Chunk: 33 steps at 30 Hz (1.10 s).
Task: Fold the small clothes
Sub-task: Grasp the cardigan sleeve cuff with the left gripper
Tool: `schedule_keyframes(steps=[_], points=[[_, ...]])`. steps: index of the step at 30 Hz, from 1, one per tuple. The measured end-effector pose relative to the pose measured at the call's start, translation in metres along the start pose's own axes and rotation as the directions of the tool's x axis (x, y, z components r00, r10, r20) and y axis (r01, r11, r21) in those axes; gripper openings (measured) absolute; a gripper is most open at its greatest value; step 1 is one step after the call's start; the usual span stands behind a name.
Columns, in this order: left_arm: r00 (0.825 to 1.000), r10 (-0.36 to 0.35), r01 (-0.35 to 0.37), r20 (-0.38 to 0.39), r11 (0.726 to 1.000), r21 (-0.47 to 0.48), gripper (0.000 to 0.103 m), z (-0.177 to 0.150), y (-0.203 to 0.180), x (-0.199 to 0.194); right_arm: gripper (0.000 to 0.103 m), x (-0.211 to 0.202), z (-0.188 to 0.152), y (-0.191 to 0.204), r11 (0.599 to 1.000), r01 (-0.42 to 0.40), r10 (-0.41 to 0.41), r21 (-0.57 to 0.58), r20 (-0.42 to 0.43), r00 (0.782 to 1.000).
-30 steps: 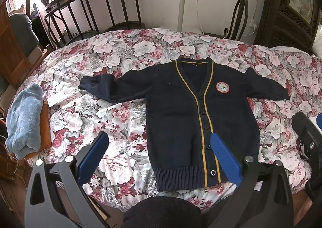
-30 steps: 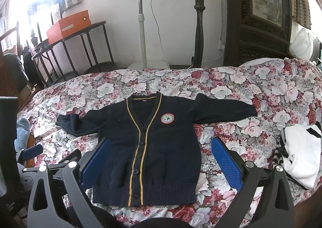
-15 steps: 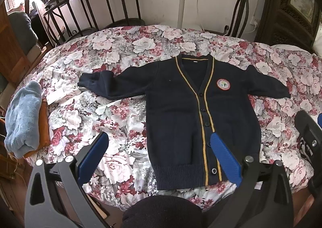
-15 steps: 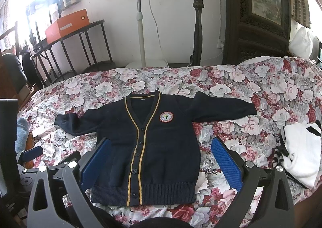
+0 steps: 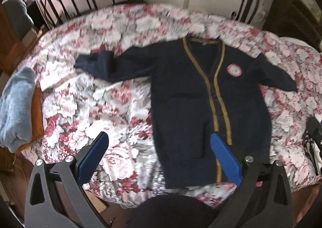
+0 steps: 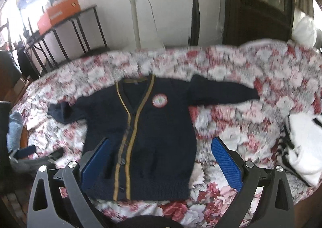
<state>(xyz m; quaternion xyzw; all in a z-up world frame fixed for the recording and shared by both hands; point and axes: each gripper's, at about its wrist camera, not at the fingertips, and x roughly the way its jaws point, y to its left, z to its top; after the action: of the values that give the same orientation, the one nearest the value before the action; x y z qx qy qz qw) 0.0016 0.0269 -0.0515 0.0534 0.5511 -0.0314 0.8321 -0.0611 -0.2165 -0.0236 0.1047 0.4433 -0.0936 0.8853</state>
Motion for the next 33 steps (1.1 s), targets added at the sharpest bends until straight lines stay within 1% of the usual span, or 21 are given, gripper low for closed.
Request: schedule_keyframes(steps=[3,6,9,11,13,14,15,16,17,18,19,20,22,23,24,25,27,28,29,31,33], points=[[0.995,-0.015,0.012,-0.094,0.999,-0.037,0.098,0.014,0.026,0.032,0.100,0.034,-0.010,-0.024,0.999,-0.029,0.031,0.025,-0.100,0.994],[0.979,-0.075,0.056,-0.187,0.993,-0.101,0.098,0.015,0.053,0.068,0.100,0.070,-0.025,-0.048,0.988,-0.103,0.124,0.119,-0.190,0.974],[0.951,-0.154,0.114,-0.270,0.981,-0.157,0.098,0.009,0.064,0.101,0.100,0.097,-0.037,-0.063,0.963,-0.160,0.211,0.218,-0.239,0.948],[0.924,-0.232,0.188,-0.305,0.968,-0.166,0.098,0.003,0.057,0.118,0.100,0.111,-0.044,-0.064,0.952,-0.186,0.251,0.245,-0.268,0.930],[0.900,-0.279,0.248,-0.334,0.959,-0.134,0.098,0.000,0.043,0.131,0.100,0.129,-0.055,-0.063,0.940,-0.217,0.296,0.262,-0.316,0.902],[0.883,-0.294,0.278,-0.366,0.956,-0.099,0.098,0.000,0.034,0.138,0.100,0.142,-0.063,-0.061,0.937,-0.224,0.312,0.266,-0.361,0.879],[0.871,-0.303,0.294,-0.388,0.952,-0.082,0.098,0.001,0.030,0.144,0.100,0.152,-0.070,-0.059,0.942,-0.212,0.306,0.260,-0.413,0.858],[0.860,-0.291,0.296,-0.419,0.954,-0.053,0.098,0.002,0.024,0.152,0.100,0.162,-0.080,-0.050,0.963,-0.203,0.263,0.177,-0.459,0.849],[0.861,-0.261,0.277,-0.436,0.960,-0.027,0.098,0.002,0.022,0.159,0.100,0.161,-0.083,-0.041,0.975,-0.208,0.221,0.080,-0.450,0.865],[0.875,-0.192,0.223,-0.445,0.975,0.018,0.098,0.002,0.020,0.167,0.100,0.158,-0.087,-0.034,0.978,-0.208,0.197,0.024,-0.434,0.879],[0.887,-0.120,0.168,-0.446,0.983,0.069,0.099,-0.001,0.019,0.176,0.100,0.156,-0.090,-0.033,0.977,-0.211,0.197,0.013,-0.425,0.883],[0.887,-0.117,0.172,-0.446,0.981,0.085,0.099,-0.003,0.019,0.181,0.100,0.153,-0.091,-0.033,0.975,-0.223,0.207,0.009,-0.417,0.885],[0.899,-0.129,0.179,-0.419,0.980,0.084,0.099,-0.004,0.022,0.177,0.099,0.145,-0.090,-0.035,0.972,-0.235,0.217,0.005,-0.403,0.889],[0.908,-0.126,0.172,-0.400,0.982,0.082,0.099,-0.003,0.025,0.172,0.099,0.139,-0.087,-0.038,0.974,-0.224,0.212,0.014,-0.389,0.897],[0.919,-0.122,0.164,-0.375,0.983,0.080,0.099,-0.003,0.030,0.167,0.099,0.131,-0.082,-0.039,0.978,-0.206,0.203,0.029,-0.359,0.911],[0.934,-0.116,0.150,-0.338,0.986,0.075,0.099,0.001,0.037,0.160,0.099,0.124,-0.077,-0.040,0.976,-0.215,0.216,0.038,-0.325,0.921],[0.956,-0.114,0.126,-0.270,0.992,0.027,0.099,0.018,0.060,0.153,0.099,0.119,-0.065,-0.041,0.969,-0.245,0.246,0.039,-0.273,0.930],[0.961,-0.114,0.116,-0.250,0.993,-0.008,0.099,0.026,0.072,0.152,0.099,0.119,-0.061,-0.038,0.967,-0.254,0.253,0.031,-0.257,0.933],[0.967,-0.111,0.100,-0.228,0.993,-0.058,0.099,0.036,0.087,0.153,0.099,0.125,-0.059,-0.037,0.968,-0.251,0.247,0.020,-0.266,0.932],[0.979,-0.097,0.064,-0.179,0.981,-0.181,0.099,0.065,0.126,0.159,0.099,0.151,-0.066,-0.031,0.976,-0.220,0.207,-0.003,-0.327,0.922],[0.984,-0.083,0.041,-0.155,0.966,-0.255,0.099,0.089,0.156,0.163,0.100,0.166,-0.075,-0.035,0.978,-0.208,0.194,-0.005,-0.343,0.919]])
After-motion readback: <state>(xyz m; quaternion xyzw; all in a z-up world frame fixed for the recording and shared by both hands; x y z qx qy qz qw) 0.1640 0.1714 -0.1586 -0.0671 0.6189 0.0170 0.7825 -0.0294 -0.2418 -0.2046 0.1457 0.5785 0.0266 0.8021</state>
